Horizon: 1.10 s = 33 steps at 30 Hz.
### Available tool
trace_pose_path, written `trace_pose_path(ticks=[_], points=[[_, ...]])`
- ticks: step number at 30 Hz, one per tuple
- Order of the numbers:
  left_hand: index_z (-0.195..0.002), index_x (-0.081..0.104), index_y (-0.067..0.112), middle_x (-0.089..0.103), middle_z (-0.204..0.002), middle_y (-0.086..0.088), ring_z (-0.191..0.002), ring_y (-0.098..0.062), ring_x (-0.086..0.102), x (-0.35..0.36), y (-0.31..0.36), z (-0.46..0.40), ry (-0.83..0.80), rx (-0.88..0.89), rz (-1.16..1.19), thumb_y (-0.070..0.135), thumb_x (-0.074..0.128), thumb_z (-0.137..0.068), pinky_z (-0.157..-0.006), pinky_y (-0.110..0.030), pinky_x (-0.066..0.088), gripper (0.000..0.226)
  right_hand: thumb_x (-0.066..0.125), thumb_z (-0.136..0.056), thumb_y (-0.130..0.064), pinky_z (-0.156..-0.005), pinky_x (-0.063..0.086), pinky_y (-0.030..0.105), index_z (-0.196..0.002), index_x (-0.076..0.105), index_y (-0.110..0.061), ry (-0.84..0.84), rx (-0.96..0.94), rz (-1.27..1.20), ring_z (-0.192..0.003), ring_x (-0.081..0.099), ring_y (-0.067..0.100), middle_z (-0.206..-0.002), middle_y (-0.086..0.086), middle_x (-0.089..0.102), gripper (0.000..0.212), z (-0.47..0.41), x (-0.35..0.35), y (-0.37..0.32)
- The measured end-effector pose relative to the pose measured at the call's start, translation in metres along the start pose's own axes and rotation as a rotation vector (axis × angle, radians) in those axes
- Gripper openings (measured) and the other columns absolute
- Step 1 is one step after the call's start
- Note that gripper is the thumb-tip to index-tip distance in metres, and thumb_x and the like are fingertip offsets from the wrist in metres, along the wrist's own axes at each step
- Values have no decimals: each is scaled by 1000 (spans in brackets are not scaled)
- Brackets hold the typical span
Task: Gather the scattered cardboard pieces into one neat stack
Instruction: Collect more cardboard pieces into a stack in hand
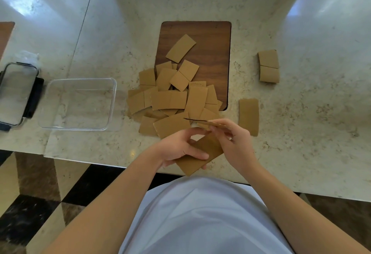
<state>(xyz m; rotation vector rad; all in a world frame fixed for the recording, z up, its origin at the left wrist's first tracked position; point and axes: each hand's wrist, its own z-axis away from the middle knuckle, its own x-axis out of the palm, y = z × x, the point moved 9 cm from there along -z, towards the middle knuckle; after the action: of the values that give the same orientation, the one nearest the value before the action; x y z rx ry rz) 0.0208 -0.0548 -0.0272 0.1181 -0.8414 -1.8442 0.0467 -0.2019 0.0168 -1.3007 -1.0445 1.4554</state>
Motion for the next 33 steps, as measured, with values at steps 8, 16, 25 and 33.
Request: trace_pose_path(ticks=[8, 16, 25, 33], points=[[-116, 68, 8, 79, -95, -16, -85, -28, 77, -19, 4, -4, 126, -38, -38, 5, 89, -68, -73, -37, 64, 53, 69, -96, -19, -61, 43, 10, -95, 75, -38, 19, 83, 145, -74, 65, 4, -76, -19, 72, 20, -4, 14, 13], [-105, 70, 5, 72, -100, -16, -86, -24, 69, -47, -11, 2, 459, 95, 707, 0, 71, -91, -73, -33, 60, 15, 70, -95, -9, -60, 49, 14, -102, 76, -17, 176, -25, 171, -64, 62, -2, -85, -15, 69, 12, 1, -5, 1], [-127, 64, 4, 77, -109, -21, -89, -34, 78, -10, -10, -12, 264, 28, 892, 49, 37, -107, -78, -46, 61, 56, 68, -87, 10, -64, 59, 36, -105, 78, 1, -57, -506, 446, -75, 69, 30, -93, 14, 73, 22, 19, 25, -35], [-141, 58, 24, 75, -98, -21, -82, -35, 74, -10, -9, -14, 211, 58, 833, 54, 41, -107, -76, -49, 62, 49, 60, -88, 11, -84, 58, 42, -117, 76, -5, -265, -379, 442, -101, 66, 28, -119, 14, 65, 37, 21, 27, -6]])
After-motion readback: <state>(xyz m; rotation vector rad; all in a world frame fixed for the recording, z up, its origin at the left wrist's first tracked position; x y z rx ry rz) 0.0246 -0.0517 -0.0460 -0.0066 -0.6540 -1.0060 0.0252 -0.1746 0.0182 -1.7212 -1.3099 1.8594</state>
